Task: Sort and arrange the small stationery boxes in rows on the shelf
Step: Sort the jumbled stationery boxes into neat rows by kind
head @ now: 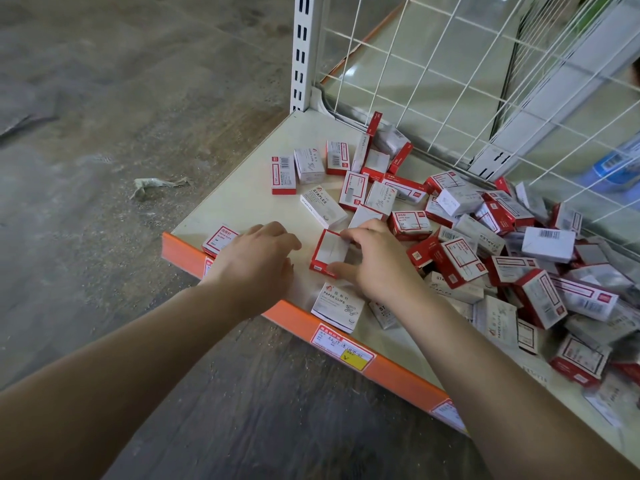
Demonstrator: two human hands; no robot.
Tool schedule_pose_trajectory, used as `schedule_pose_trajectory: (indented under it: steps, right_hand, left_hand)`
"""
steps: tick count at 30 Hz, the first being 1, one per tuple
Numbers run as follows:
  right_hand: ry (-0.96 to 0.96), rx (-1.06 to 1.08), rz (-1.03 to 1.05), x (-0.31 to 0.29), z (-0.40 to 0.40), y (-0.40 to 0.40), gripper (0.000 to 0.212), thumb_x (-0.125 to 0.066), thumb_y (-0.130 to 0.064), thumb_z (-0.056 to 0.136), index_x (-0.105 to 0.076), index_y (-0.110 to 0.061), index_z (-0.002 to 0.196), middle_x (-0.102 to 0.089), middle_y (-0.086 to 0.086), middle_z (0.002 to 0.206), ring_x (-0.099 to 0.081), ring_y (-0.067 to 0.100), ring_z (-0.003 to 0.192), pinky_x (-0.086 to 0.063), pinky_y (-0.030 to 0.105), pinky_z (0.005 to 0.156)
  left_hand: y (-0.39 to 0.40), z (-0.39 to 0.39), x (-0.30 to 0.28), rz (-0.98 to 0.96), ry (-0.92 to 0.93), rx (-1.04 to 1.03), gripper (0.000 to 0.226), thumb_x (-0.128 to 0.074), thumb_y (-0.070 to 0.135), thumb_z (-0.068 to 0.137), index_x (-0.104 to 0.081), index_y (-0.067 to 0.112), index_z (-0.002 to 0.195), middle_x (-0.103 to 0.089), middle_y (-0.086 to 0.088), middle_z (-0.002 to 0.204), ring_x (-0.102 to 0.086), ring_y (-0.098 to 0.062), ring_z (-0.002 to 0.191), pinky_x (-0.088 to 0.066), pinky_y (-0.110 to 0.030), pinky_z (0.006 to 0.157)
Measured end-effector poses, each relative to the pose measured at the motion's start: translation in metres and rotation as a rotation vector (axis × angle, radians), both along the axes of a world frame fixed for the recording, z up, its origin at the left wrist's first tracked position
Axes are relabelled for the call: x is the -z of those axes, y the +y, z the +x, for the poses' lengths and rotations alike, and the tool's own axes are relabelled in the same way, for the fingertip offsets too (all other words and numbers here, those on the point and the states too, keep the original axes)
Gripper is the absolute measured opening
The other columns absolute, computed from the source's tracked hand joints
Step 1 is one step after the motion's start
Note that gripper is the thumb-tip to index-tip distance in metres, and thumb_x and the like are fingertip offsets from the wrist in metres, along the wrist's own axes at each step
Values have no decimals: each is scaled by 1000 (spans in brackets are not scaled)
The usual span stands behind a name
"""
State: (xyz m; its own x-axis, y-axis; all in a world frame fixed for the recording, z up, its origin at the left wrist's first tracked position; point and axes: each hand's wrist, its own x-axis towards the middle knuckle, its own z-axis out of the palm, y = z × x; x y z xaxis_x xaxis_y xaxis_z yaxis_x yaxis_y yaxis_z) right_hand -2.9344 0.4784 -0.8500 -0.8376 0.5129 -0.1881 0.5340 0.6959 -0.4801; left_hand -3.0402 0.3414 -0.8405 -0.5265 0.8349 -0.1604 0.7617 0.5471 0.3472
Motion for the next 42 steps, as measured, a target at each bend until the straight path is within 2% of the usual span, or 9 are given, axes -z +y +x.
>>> schedule_pose_trajectory:
  steps: [3,7,14,19,23,25,30,36,42]
  right_hand:
    - [-11,-22,10,0,0,2,60,-70,-34,80,-48,-14,133,-40,1,129,-41,16,118,-30,19,89]
    - [-39,-54,23,-1,3,5,62,-71,-30,80,-46,-15,134,-40,1,130,-39,16,121,-32,24,96]
    - [-33,-75,-9,-5,2,8,58,-72,-21,79,-48,-17,132,-43,-2,129,-45,14,116,-33,21,92]
    - [-34,-43,-47,-3,1,10,58,-74,-26,77,-51,-17,128,-41,0,127,-44,15,115,-35,25,95]
    - [45,42,-93,-6,5,10,54,-77,-31,73,-54,-19,120,-40,-3,119,-44,7,99,-34,20,87]
    - [73,68,-126,-7,9,9,53,-78,-30,71,-53,-21,117,-41,-5,114,-45,6,99,-36,20,86]
    - [78,61,-200,-16,19,5,60,-76,-31,72,-52,-18,125,-46,-6,113,-50,6,102,-42,22,89]
    - [86,93,-289,-21,26,2,58,-74,-31,75,-54,-18,127,-52,-6,115,-54,6,103,-48,29,94]
    - [126,113,-334,-23,28,0,57,-73,-35,74,-55,-20,127,-56,-5,112,-54,3,100,-47,24,89]
  left_hand:
    - [-1,-1,-2,4,-8,-7,35,-44,20,94,-51,24,128,-47,6,132,-41,-15,123,-36,-30,99]
    - [0,1,-3,-5,-14,0,34,-44,22,94,-50,24,128,-48,5,132,-42,-15,122,-36,-30,99]
    - [-1,1,-2,-23,-8,18,36,-41,23,95,-47,25,131,-48,6,132,-43,-15,123,-35,-29,99]
    - [-2,2,0,-17,22,49,38,-41,25,95,-43,25,134,-48,6,132,-42,-16,124,-33,-29,101]
    - [-3,3,0,-3,36,59,40,-41,25,96,-40,25,136,-47,5,134,-41,-16,125,-32,-29,103]
    - [-3,3,-1,6,31,56,42,-41,25,96,-36,25,138,-46,5,135,-41,-16,126,-31,-29,103]
    - [0,9,-8,41,13,91,52,-44,26,96,-24,32,143,-41,6,140,-38,-16,129,-30,-30,105]
    - [1,15,-11,93,107,212,50,-51,38,92,-30,32,137,-42,9,137,-39,-14,126,-28,-27,105]
    - [1,17,-14,144,155,266,38,-46,42,92,-38,28,127,-46,9,128,-43,-11,119,-30,-22,100]
